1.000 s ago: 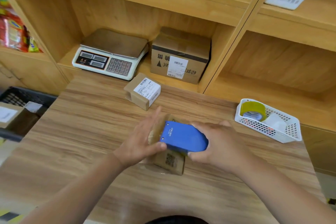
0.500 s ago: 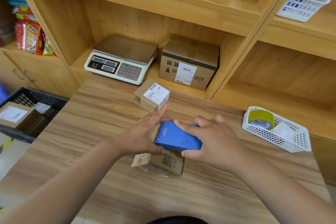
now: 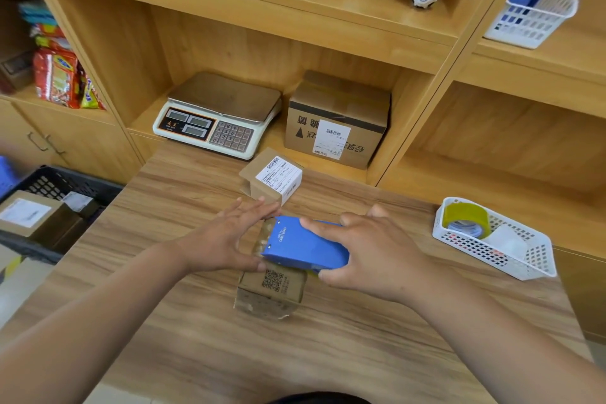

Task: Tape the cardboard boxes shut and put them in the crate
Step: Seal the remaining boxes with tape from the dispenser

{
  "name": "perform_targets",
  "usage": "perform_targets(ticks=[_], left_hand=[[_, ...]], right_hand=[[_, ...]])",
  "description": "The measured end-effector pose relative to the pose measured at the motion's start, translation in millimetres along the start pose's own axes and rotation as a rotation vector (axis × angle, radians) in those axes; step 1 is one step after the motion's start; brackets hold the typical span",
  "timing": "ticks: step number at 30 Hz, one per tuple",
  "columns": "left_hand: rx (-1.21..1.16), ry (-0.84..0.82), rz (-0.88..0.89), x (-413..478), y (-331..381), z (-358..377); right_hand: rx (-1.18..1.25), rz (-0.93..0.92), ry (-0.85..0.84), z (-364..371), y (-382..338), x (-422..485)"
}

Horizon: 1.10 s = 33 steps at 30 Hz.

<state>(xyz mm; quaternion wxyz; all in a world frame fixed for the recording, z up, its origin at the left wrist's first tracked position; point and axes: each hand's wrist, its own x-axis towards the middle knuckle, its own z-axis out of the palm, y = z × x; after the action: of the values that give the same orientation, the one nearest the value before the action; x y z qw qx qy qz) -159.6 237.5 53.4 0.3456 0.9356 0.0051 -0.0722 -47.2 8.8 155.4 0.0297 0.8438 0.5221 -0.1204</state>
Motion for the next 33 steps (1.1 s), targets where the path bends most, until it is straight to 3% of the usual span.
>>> perform_targets(ticks=[33], left_hand=[[0.125,-0.106,-0.016,-10.2,-18.9,5.6]], right_hand=[[0.098,-0.006,0.085,49.1,93.6,-65.4]])
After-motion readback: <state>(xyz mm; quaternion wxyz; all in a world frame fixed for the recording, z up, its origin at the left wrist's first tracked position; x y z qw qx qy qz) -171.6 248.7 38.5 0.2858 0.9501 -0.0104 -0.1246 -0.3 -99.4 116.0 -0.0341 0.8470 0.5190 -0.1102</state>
